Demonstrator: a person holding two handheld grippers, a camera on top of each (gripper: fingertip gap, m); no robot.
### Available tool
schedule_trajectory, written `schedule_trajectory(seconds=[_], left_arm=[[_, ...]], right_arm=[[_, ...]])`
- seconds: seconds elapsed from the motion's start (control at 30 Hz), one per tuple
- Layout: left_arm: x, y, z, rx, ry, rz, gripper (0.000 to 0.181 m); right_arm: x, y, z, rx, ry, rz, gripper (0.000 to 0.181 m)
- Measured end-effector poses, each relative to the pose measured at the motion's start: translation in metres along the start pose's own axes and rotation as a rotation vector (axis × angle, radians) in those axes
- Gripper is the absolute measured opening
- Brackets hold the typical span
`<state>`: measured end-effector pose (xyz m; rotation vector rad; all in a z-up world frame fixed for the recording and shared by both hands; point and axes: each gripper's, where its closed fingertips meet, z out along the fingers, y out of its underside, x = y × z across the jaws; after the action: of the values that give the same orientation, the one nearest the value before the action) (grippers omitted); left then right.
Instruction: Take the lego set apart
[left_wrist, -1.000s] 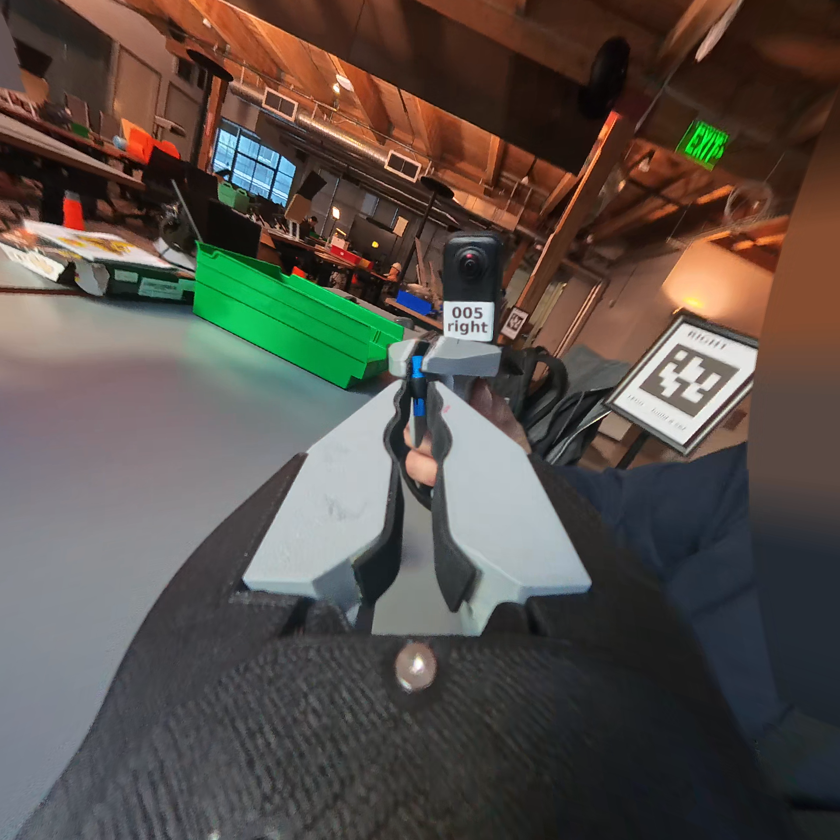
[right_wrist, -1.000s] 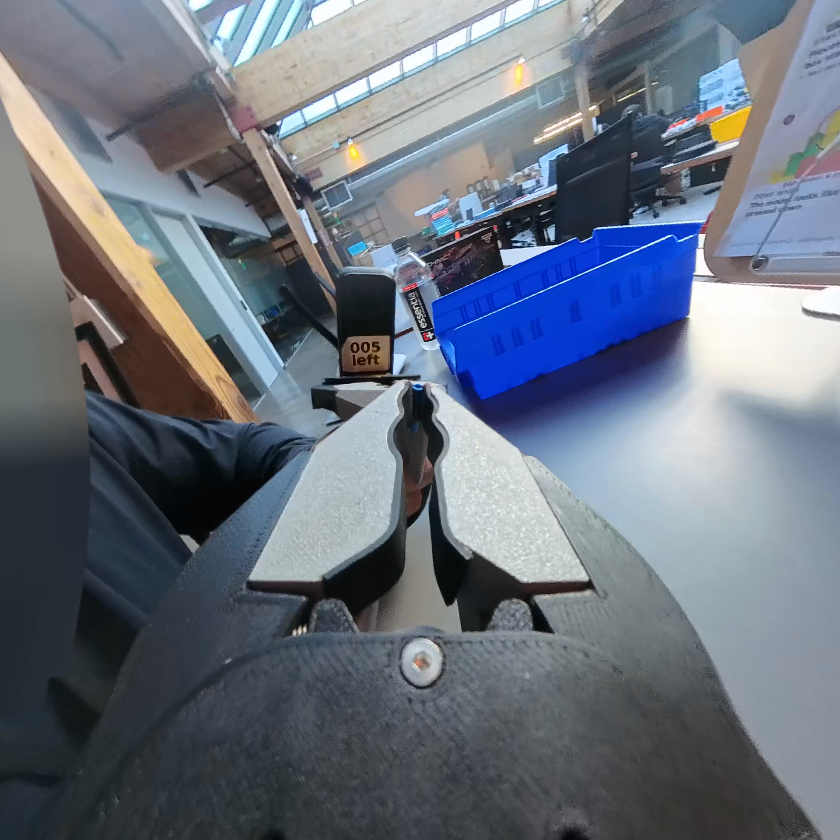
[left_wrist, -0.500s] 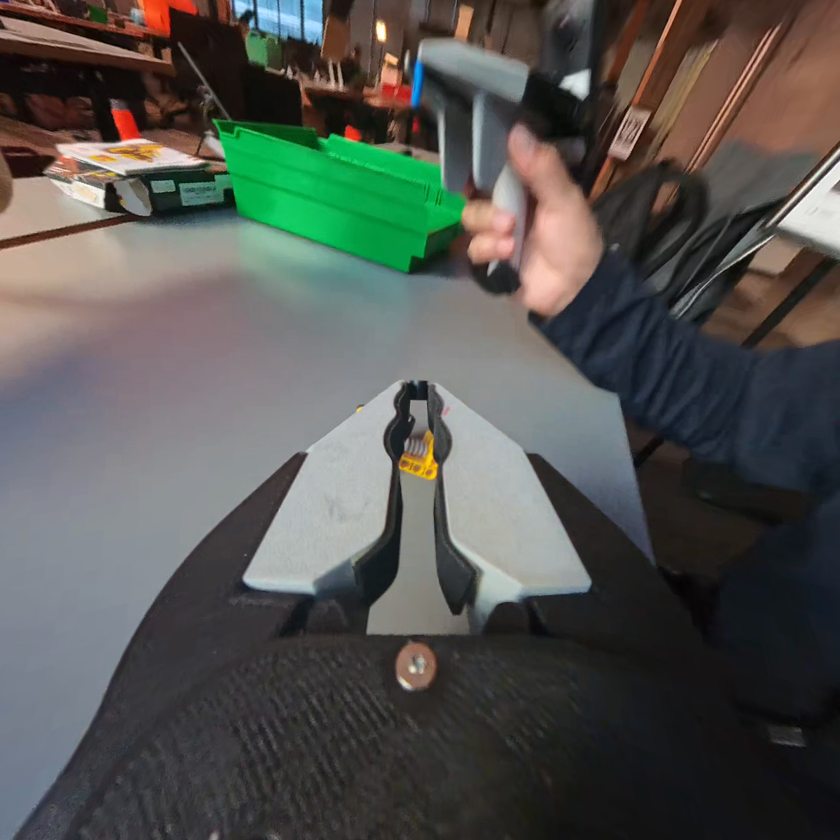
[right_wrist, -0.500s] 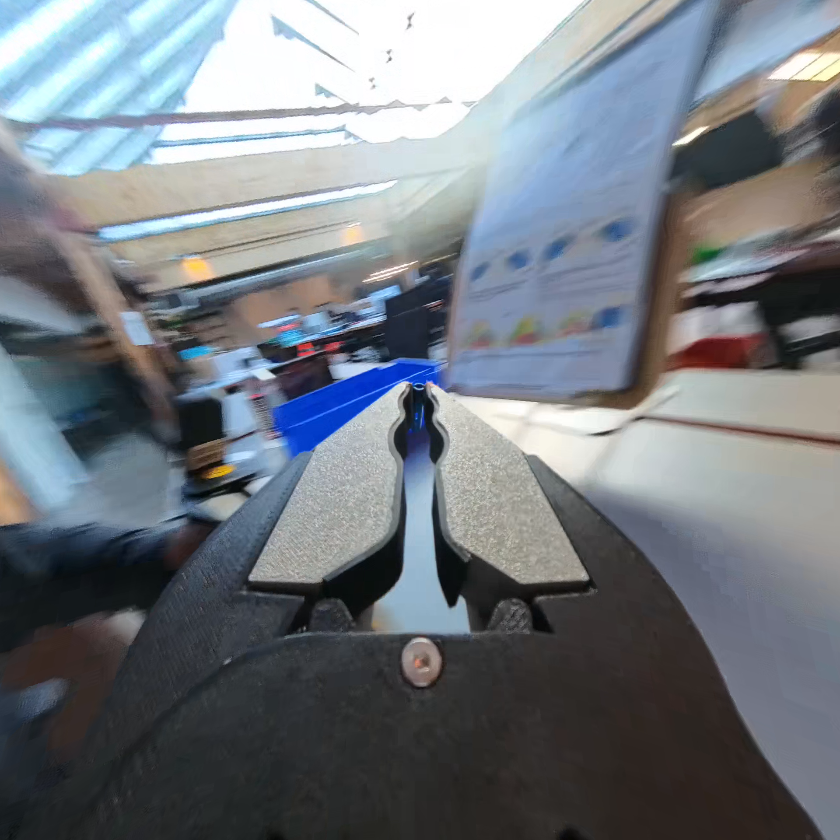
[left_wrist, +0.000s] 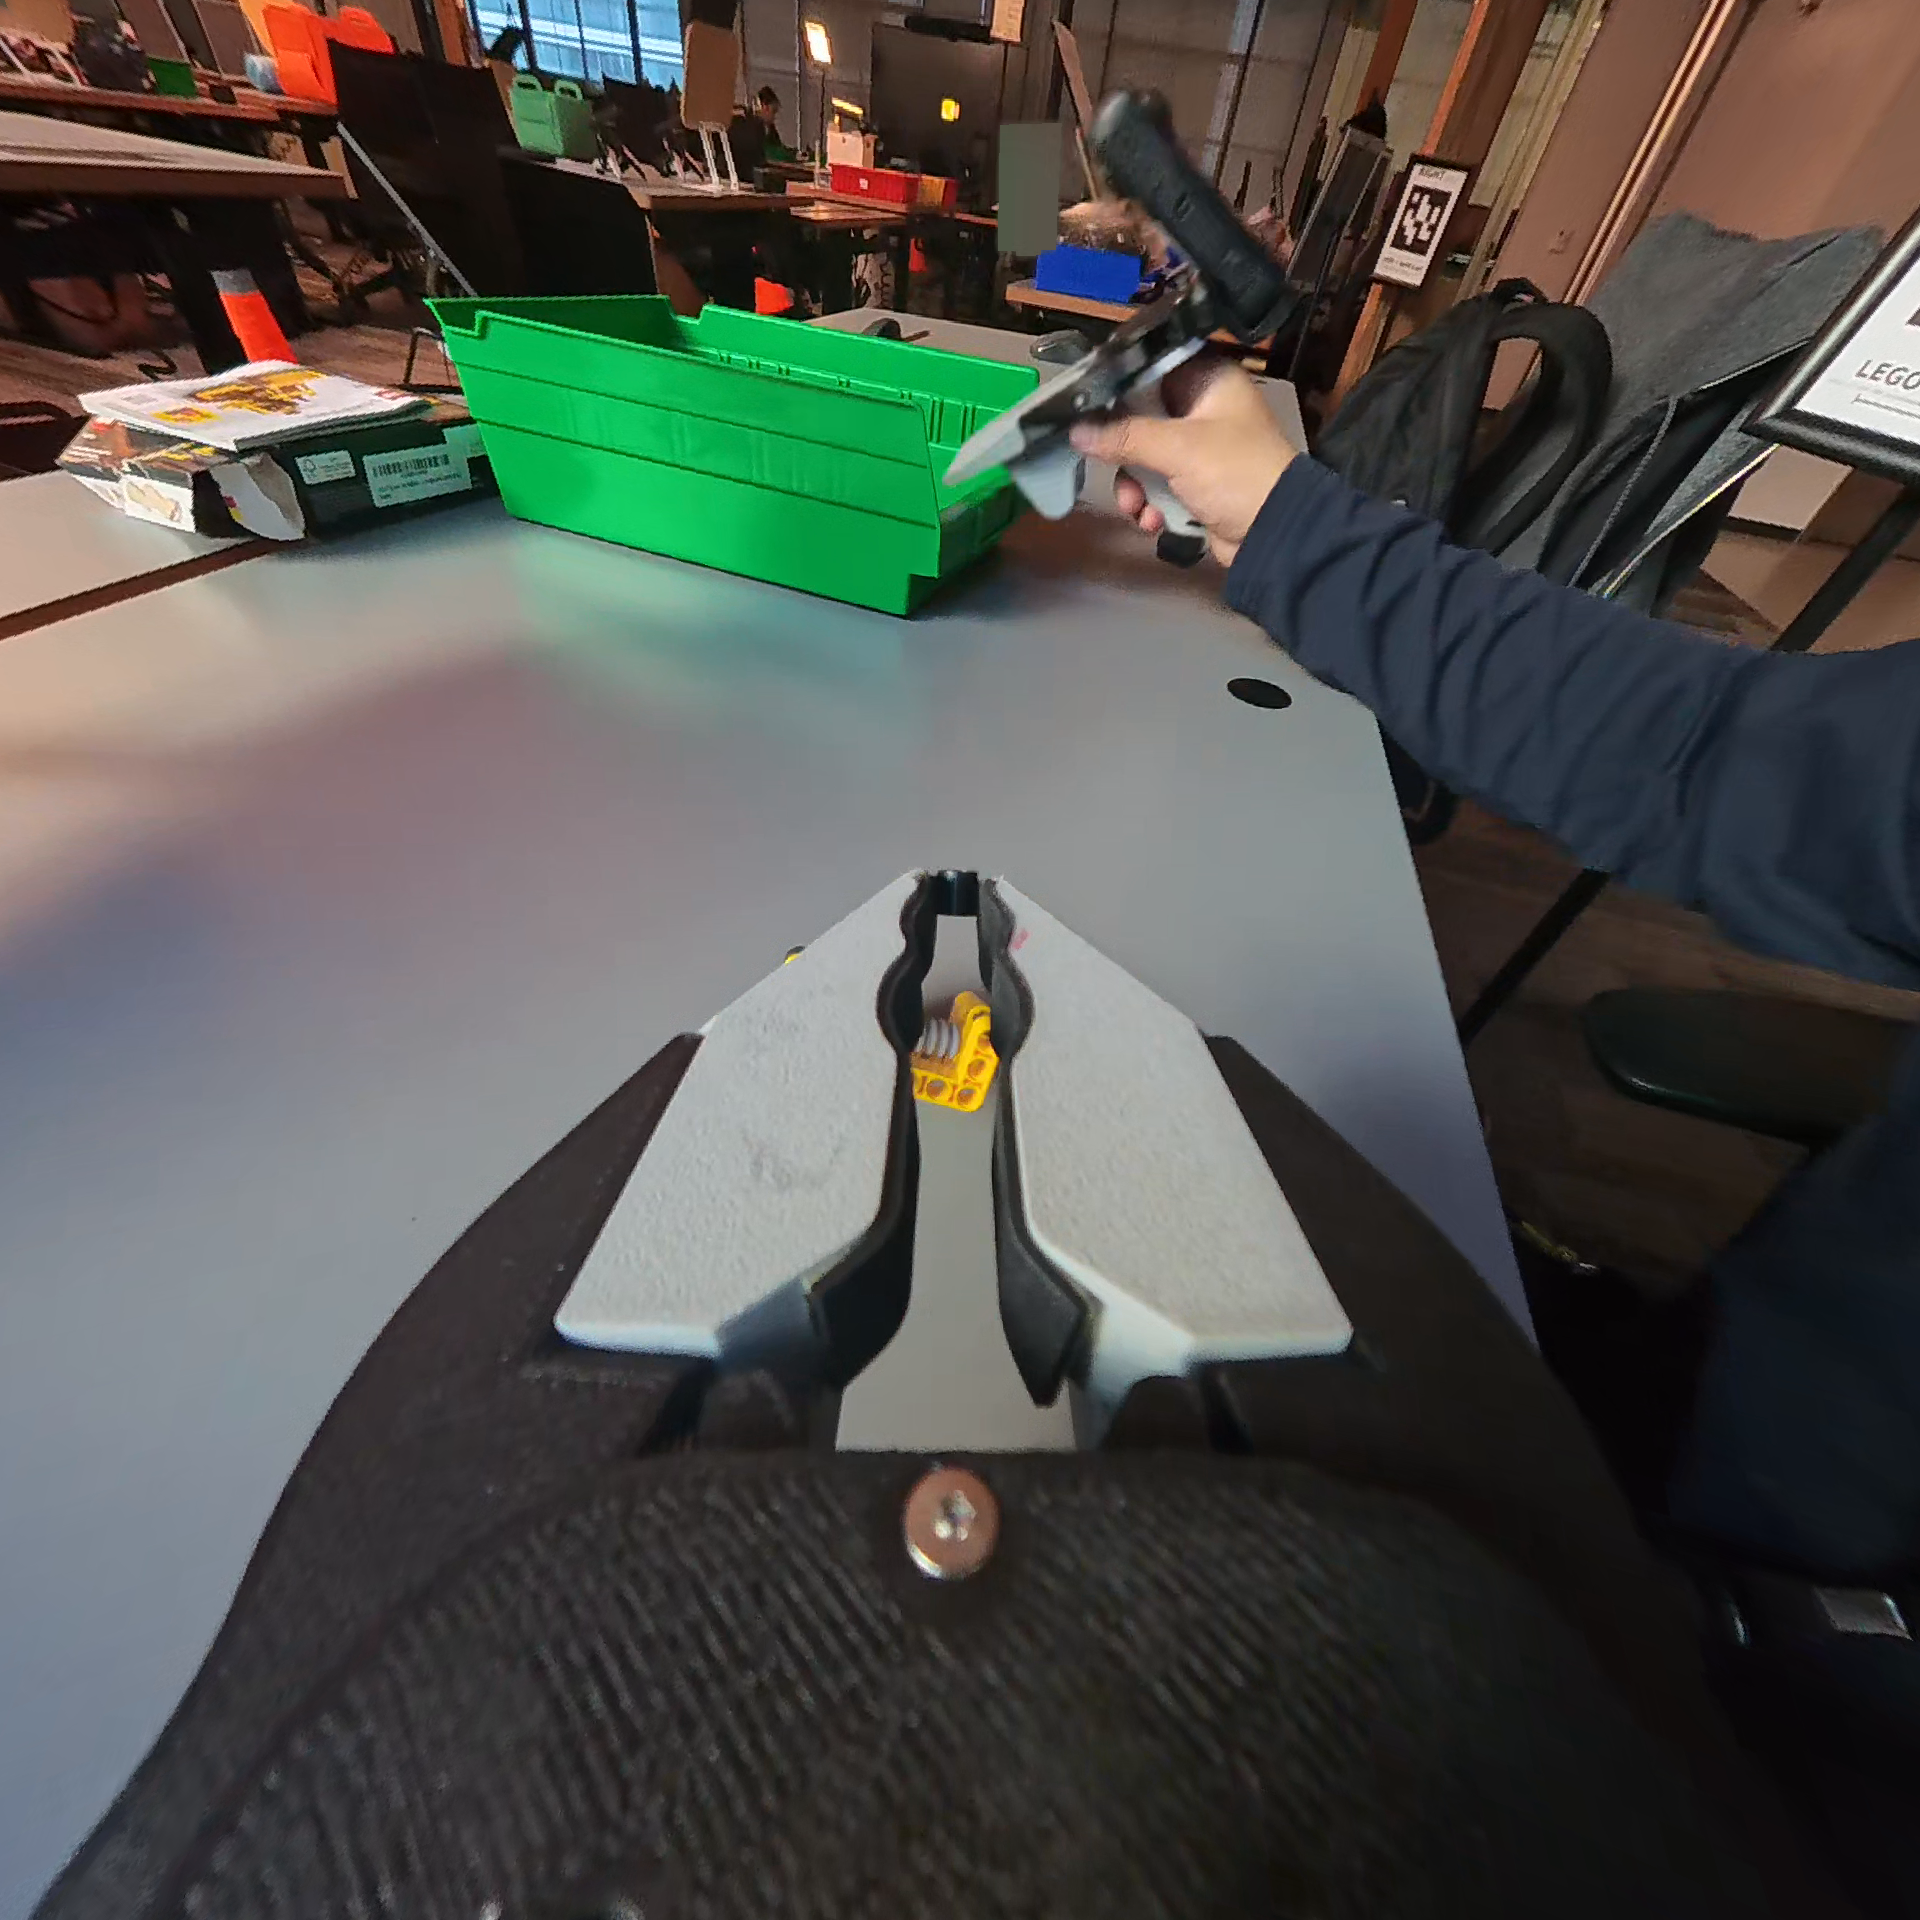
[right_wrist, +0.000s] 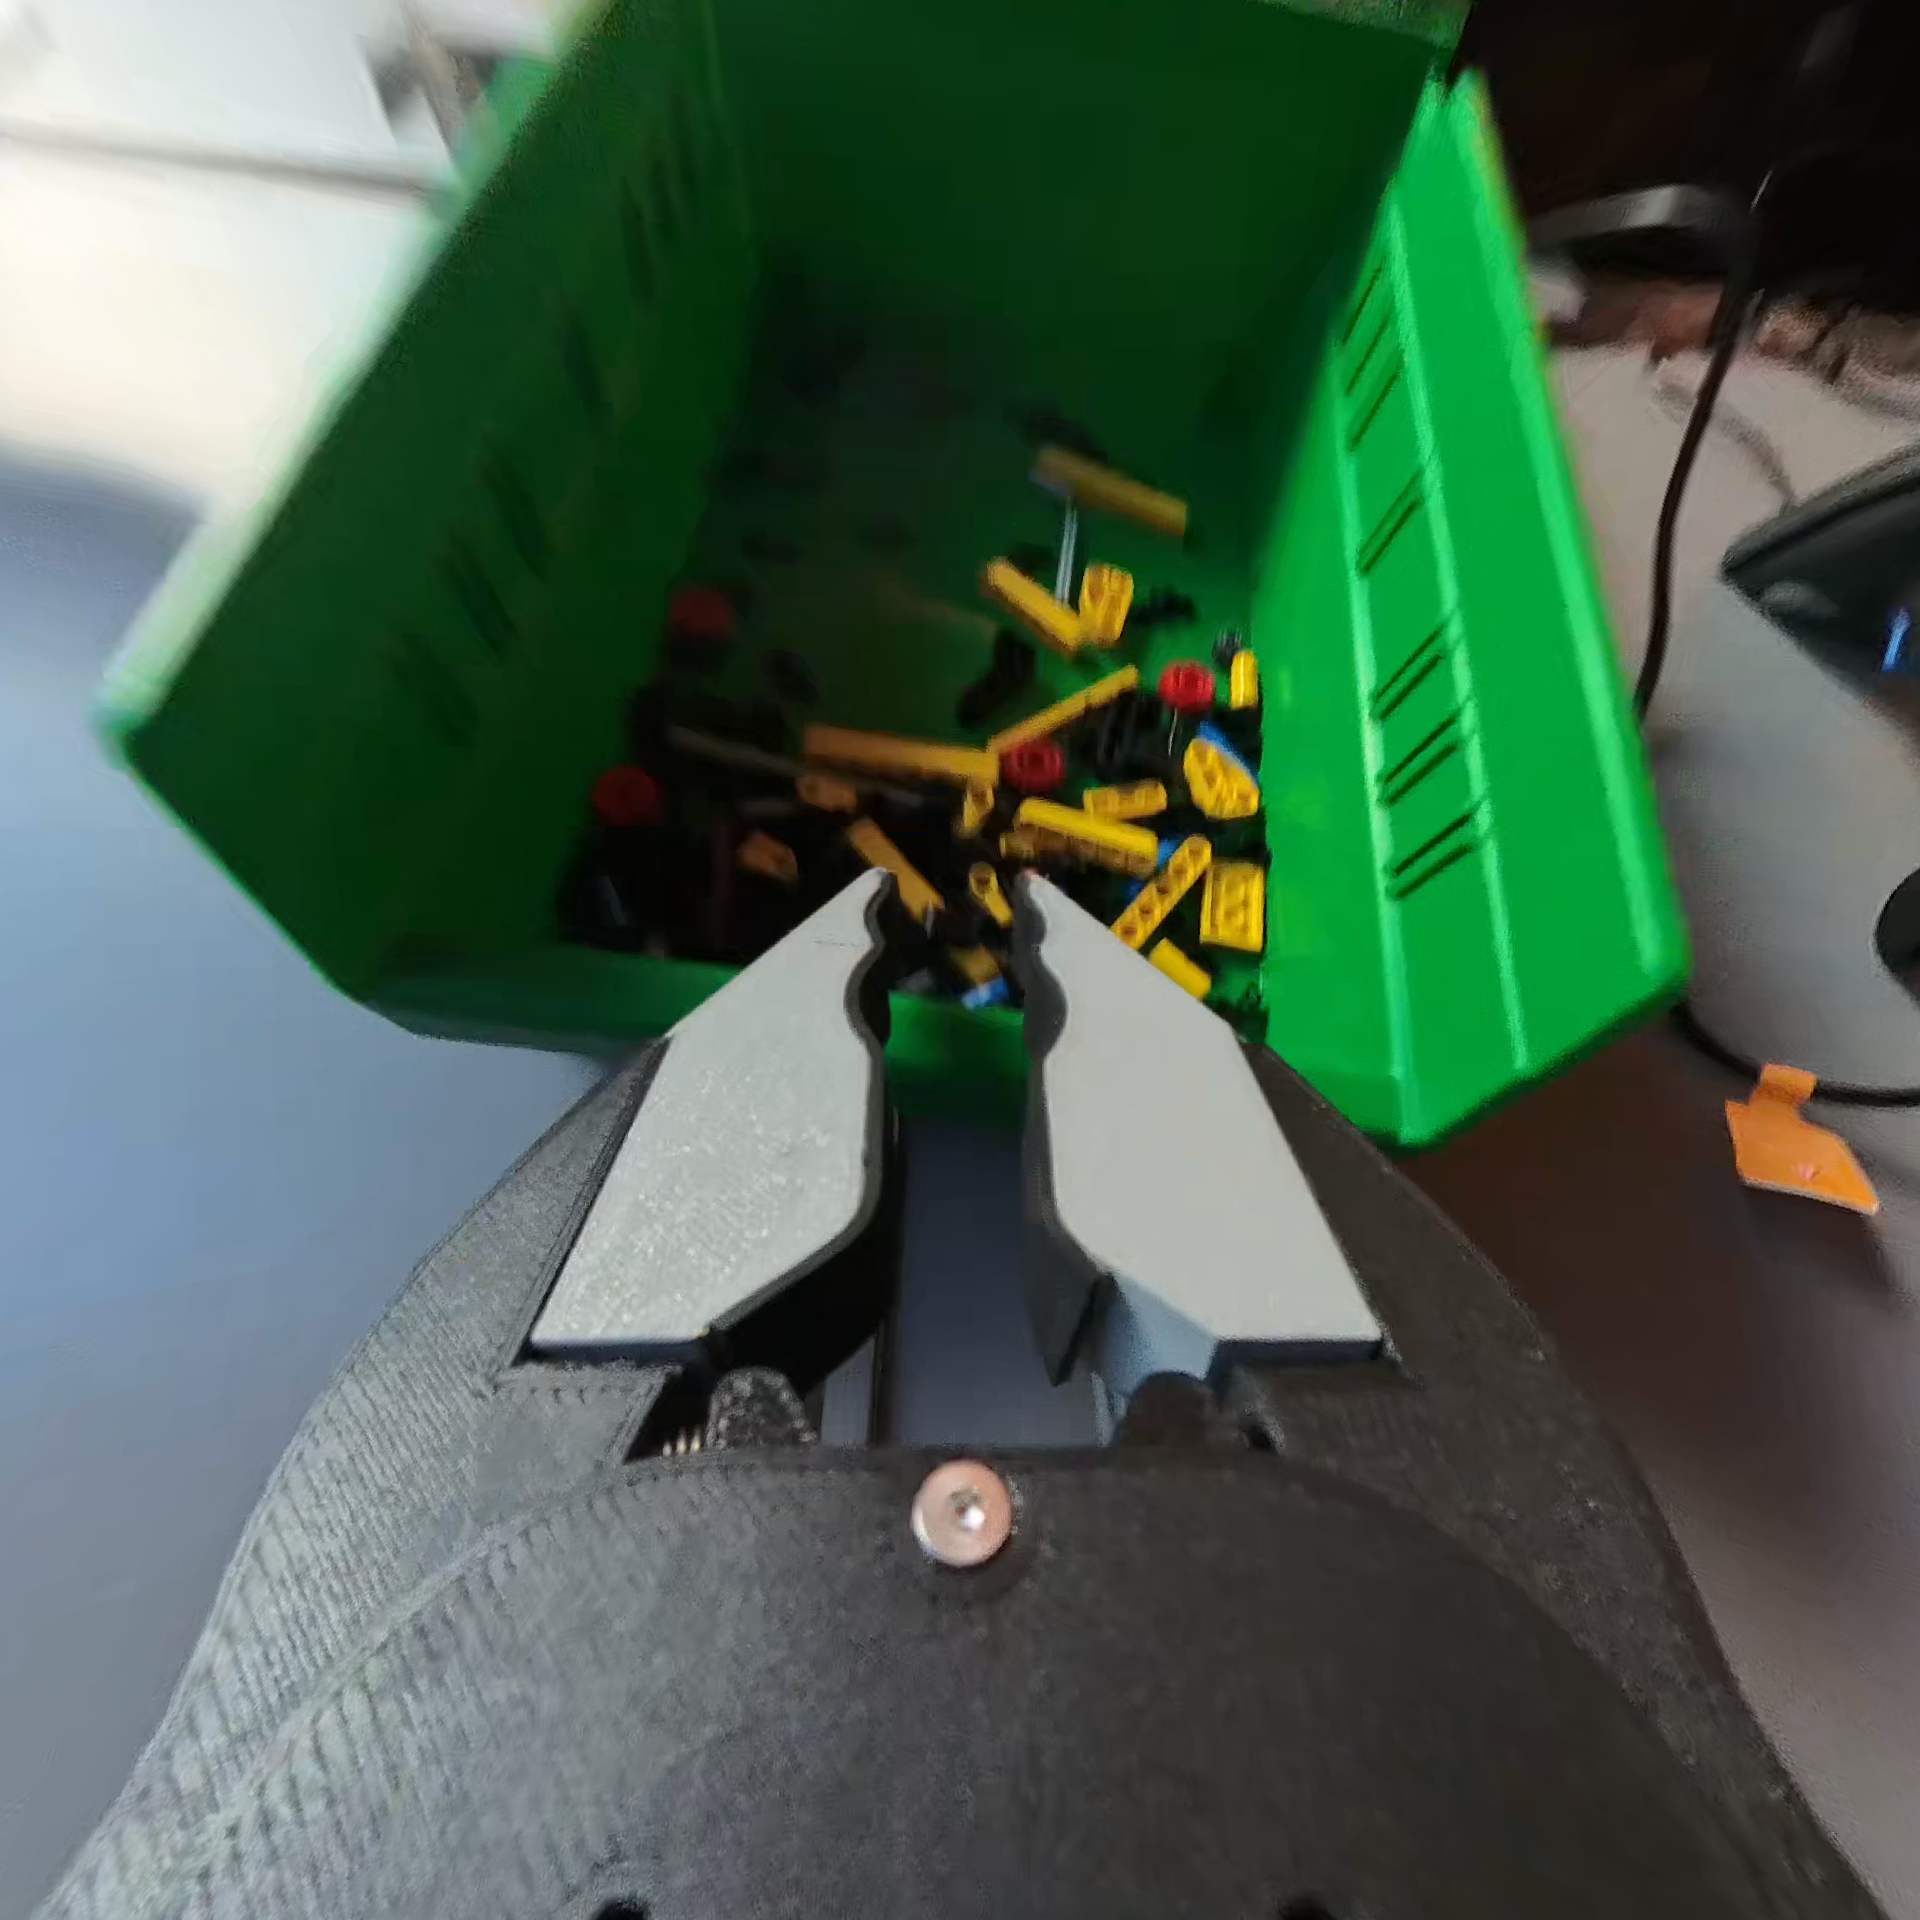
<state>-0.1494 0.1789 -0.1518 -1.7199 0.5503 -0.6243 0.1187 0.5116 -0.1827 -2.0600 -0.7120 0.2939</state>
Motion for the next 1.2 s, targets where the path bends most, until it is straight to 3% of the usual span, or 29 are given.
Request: schedule_trajectory(seconds=[0.13,0.17,0.23,0.33,0.4,0.5,0.57,0.63,0.73,0.93,1.2], left_arm=[[0.000,-0.002,0.000,0.012,0.006,-0.007,0.005],[0.000,-0.003,-0.001,0.016,0.005,0.002,0.005],[0.001,-0.005,-0.001,0.027,-0.008,0.043,0.005],[0.005,-0.008,-0.001,0.026,-0.039,0.156,0.005],[0.004,-0.003,0.001,-0.027,-0.098,0.264,0.005],[0.003,0.005,0.003,-0.105,-0.201,0.451,0.004],[0.007,0.004,0.003,-0.121,-0.245,0.571,0.005],[0.006,0.000,0.001,-0.126,-0.302,0.680,0.005],[0.010,-0.005,-0.001,-0.110,-0.320,0.737,0.005],[0.007,0.000,-0.001,-0.173,-0.385,0.837,0.005],[0.007,-0.003,0.000,-0.146,-0.374,0.708,0.009]], right_arm=[[-0.029,-0.054,-0.028,0.198,-0.089,0.022,0.030],[-0.053,-0.064,-0.036,0.235,-0.173,0.026,0.029],[-0.135,-0.078,-0.059,0.313,-0.470,0.019,0.028],[-0.282,-0.057,-0.101,0.244,-1.030,0.055,0.026],[-0.355,-0.031,-0.129,0.144,-1.304,0.054,0.028],[-0.411,0.000,-0.129,0.055,-1.340,-0.007,0.021],[-0.427,0.013,-0.121,-0.002,-1.319,-0.025,0.020],[-0.428,0.007,-0.124,0.001,-1.381,0.067,0.017],[-0.429,0.004,-0.127,-0.023,-1.443,0.138,0.012],[-0.434,0.012,-0.121,-0.054,-1.400,0.087,0.011],[-0.429,0.009,-0.115,0.059,-1.303,0.076,0.004]])
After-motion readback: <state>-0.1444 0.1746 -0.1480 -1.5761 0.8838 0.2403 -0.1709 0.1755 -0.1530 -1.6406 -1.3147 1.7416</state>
